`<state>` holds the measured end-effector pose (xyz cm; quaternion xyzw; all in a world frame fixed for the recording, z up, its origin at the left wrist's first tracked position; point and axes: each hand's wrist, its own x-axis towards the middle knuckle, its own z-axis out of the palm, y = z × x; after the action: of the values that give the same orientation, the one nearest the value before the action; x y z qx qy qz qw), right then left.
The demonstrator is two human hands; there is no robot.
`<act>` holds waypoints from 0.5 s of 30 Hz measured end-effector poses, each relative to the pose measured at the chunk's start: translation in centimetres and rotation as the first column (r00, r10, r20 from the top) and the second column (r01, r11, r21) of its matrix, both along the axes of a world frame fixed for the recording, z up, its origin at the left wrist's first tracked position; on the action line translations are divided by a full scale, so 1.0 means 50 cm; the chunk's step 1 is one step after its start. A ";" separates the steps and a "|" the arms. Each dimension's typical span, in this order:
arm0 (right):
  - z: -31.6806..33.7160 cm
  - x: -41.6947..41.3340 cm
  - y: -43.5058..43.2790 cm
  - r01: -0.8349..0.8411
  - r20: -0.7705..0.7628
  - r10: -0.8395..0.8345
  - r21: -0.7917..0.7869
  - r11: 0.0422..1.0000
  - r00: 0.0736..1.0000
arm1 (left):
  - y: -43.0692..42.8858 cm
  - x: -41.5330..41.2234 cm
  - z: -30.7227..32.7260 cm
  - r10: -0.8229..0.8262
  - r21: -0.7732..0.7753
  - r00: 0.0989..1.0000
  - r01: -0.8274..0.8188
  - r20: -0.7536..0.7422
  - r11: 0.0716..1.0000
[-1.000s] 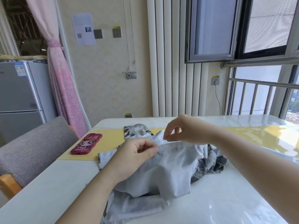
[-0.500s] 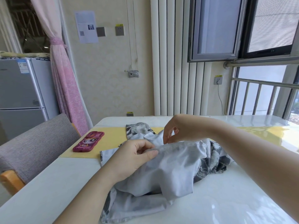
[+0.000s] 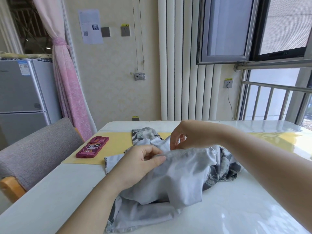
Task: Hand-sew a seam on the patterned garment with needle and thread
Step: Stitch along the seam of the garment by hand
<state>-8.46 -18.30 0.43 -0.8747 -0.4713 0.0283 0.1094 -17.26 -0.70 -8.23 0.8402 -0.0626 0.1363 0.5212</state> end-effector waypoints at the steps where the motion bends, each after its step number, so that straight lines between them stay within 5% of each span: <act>1: 0.000 0.000 0.000 0.001 -0.006 -0.001 0.004 1.000 1.000 | 0.000 0.000 -0.001 0.000 0.001 1.000 0.000 0.001 1.000; 15: -0.002 -0.005 0.007 -0.006 -0.018 0.006 0.020 1.000 1.000 | -0.003 0.003 -0.001 -0.037 -0.036 0.999 0.037 0.008 0.999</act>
<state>-8.71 -17.95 0.33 -0.8718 -0.4733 0.0316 0.1225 -17.11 -0.85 -8.28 0.8288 -0.0776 0.1308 0.5385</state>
